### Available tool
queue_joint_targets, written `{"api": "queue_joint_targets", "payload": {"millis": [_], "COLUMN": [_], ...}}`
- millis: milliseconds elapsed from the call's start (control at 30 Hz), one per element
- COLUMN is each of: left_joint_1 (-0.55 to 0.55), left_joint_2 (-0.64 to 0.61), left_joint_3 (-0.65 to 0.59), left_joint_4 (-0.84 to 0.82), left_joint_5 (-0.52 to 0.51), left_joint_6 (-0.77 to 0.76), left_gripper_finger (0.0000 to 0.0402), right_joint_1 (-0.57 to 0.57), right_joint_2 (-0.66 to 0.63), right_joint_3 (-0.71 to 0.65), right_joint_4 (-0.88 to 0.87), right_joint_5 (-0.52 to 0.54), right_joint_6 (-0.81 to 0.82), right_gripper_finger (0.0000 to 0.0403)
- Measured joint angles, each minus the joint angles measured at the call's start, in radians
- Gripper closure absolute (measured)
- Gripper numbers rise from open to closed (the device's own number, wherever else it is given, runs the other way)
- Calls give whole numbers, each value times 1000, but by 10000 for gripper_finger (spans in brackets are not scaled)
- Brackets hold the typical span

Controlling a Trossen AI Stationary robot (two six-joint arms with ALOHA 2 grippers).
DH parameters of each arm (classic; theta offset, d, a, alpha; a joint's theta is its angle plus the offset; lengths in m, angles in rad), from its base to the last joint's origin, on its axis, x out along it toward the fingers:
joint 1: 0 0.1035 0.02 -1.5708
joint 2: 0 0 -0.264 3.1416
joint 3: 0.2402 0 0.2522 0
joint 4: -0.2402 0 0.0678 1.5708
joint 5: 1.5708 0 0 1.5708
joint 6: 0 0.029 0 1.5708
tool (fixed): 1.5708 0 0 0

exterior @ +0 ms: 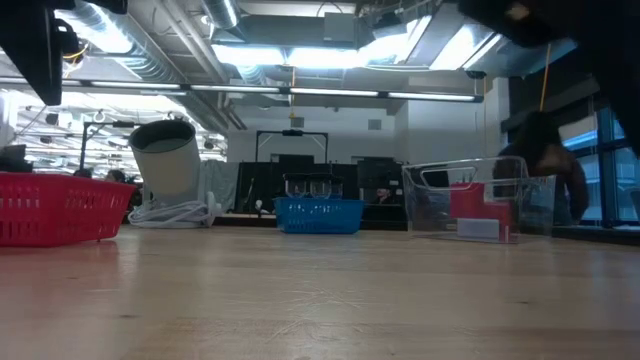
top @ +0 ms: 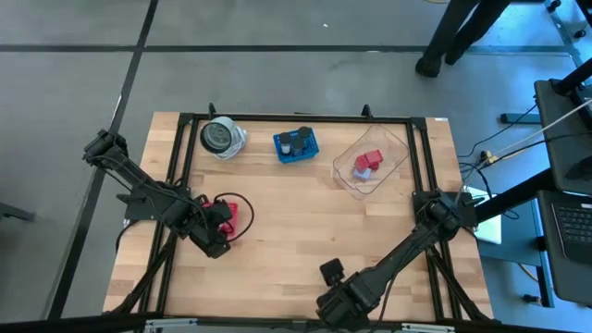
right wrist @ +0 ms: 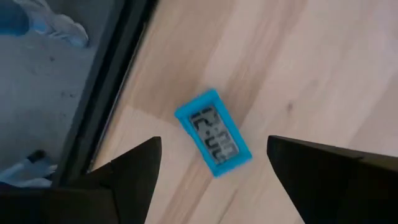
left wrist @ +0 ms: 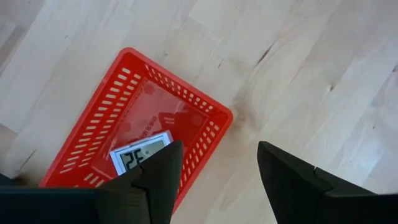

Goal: Pick & Place Office items
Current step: Put the blue digital alarm clock into the red basket

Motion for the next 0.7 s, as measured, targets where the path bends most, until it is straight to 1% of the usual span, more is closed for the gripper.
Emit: {"api": "queue_joint_targets", "payload": {"millis": [100,200,533,700], "left_joint_1": [0,2,2,2], "left_joint_2": [0,0,0,0], "left_joint_3": [0,0,0,0], "left_joint_4": [2,11,60,74], "left_joint_5": [0,-12,-22,-47], "left_joint_6": [0,-11,-23,-23], "left_gripper_finger": [197,197,197,197], "right_joint_1": [0,-5,-5,-5], "right_joint_2": [2,-1,0,0], "right_joint_3": [-24,-45,-156,-182], "right_joint_4": [28,76,174,188], "right_joint_5": [1,1,-19,-17], "right_joint_6": [-71,-105,-155,-166], "right_gripper_finger": [108,108,108,108]}}
